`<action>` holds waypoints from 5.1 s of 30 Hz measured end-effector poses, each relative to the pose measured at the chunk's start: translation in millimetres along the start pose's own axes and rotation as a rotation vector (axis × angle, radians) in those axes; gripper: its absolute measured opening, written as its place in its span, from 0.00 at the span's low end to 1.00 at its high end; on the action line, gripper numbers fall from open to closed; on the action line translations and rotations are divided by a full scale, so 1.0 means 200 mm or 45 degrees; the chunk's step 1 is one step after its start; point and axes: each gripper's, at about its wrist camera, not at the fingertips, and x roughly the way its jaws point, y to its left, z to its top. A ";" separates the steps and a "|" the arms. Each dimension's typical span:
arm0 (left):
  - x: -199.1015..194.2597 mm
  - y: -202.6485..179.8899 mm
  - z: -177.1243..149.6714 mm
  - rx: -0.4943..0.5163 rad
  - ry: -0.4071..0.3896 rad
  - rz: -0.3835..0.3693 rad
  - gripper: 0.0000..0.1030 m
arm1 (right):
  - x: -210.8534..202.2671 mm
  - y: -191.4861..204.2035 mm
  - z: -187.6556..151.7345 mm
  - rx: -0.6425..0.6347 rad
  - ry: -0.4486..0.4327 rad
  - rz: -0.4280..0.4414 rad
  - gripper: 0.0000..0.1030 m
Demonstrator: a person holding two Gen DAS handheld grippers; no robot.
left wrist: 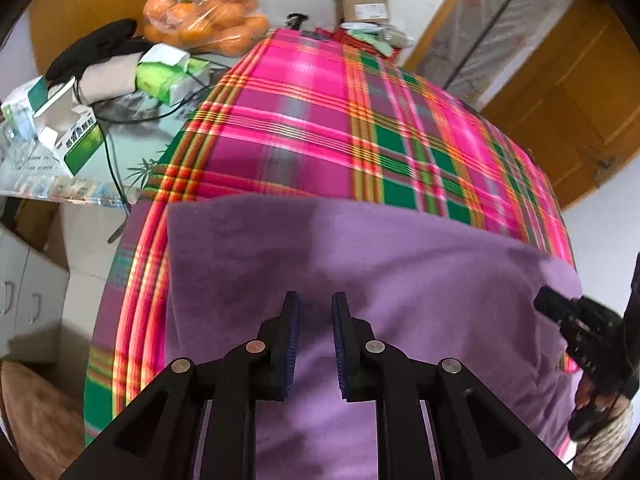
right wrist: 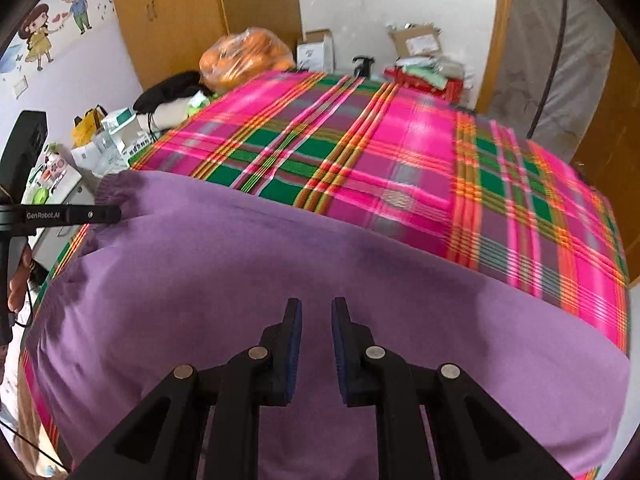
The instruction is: Fold clothes
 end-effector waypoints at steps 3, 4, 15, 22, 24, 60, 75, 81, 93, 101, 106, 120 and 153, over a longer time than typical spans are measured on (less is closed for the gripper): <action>0.06 0.03 0.04 0.004 0.003 0.035 0.16 | 0.08 0.00 0.04 -0.019 0.023 -0.008 0.15; 0.08 0.03 0.05 0.016 0.003 0.042 0.16 | 0.10 -0.01 0.05 -0.019 0.023 -0.010 0.15; 0.15 0.03 0.18 0.019 -0.068 0.050 0.16 | 0.27 -0.04 0.21 -0.010 -0.025 -0.038 0.15; 0.18 0.02 0.24 0.020 -0.096 0.056 0.16 | 0.33 -0.07 0.29 0.028 -0.058 -0.042 0.15; 0.18 0.01 0.25 0.036 -0.084 0.062 0.16 | 0.33 -0.06 0.29 0.001 -0.058 -0.055 0.15; 0.17 0.00 0.20 0.495 -0.140 0.241 0.36 | 0.44 0.18 0.38 -0.221 -0.096 0.076 0.47; 0.17 -0.03 0.16 0.599 -0.172 0.171 0.10 | 0.43 0.23 0.37 -0.245 -0.085 0.055 0.30; 0.15 -0.02 0.15 0.581 -0.186 0.155 0.04 | 0.41 0.28 0.36 -0.253 -0.075 0.032 0.05; -0.03 -0.06 0.07 0.590 -0.297 0.167 0.02 | 0.14 0.34 0.30 -0.246 -0.196 0.026 0.04; -0.23 -0.08 -0.01 0.578 -0.365 0.166 0.02 | -0.07 0.44 0.20 -0.263 -0.271 0.040 0.04; -0.33 -0.08 -0.10 0.566 -0.391 0.156 0.02 | -0.18 0.50 0.12 -0.281 -0.297 0.043 0.04; -0.58 -0.09 -0.36 0.578 -0.447 0.149 0.02 | -0.44 0.65 -0.11 -0.278 -0.372 0.062 0.04; -0.77 -0.01 -1.01 0.511 -0.441 0.128 0.02 | -0.65 0.88 -0.73 -0.243 -0.333 0.156 0.05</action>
